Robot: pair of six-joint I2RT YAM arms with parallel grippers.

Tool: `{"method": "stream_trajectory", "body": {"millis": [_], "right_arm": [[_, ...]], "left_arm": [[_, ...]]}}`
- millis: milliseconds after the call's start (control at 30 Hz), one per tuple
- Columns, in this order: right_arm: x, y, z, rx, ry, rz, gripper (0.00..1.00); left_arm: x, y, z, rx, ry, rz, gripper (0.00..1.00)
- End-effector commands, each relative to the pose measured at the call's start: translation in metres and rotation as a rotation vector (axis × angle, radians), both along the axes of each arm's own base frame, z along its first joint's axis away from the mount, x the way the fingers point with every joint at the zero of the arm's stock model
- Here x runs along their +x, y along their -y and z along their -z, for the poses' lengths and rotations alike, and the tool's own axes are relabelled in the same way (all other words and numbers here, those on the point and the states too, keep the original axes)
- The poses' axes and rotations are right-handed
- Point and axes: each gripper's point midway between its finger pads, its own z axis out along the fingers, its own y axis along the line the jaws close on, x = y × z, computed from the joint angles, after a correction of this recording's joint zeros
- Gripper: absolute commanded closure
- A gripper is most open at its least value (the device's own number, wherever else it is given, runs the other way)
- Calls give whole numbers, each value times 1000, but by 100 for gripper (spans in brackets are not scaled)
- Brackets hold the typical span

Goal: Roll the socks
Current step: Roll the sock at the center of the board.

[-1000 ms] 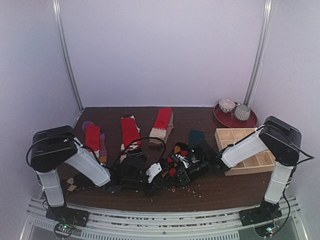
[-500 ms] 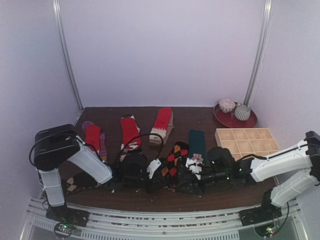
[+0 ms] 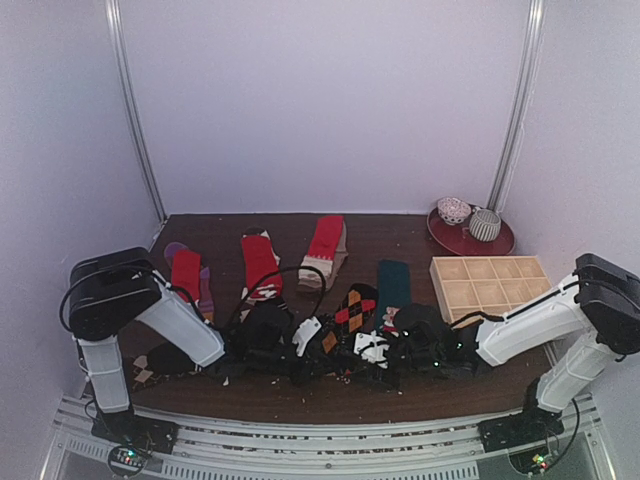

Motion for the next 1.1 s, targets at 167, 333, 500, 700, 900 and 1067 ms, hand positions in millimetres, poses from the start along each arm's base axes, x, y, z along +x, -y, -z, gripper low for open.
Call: {"method": "stream_trajectory", "body": {"millis": [167, 333, 500, 700, 900, 1067], "right_arm": [[3, -16, -6, 12, 47, -52, 54], [8, -20, 11, -18, 9, -46, 55], [19, -15, 26, -50, -17, 3, 58], [21, -4, 43, -91, -52, 50, 61], [19, 12, 64, -152, -104, 118, 60], [12, 24, 75, -196, -168, 150, 72]], "left_arm": [[-25, -52, 76, 268, -171, -10, 100], [-25, -53, 77, 267, -177, -10, 100], [-26, -53, 77, 263, -182, -4, 100], [-25, -54, 78, 265, -182, -2, 100], [-26, -55, 77, 258, -182, 12, 100], [-25, -57, 74, 247, -176, 14, 100]]}}
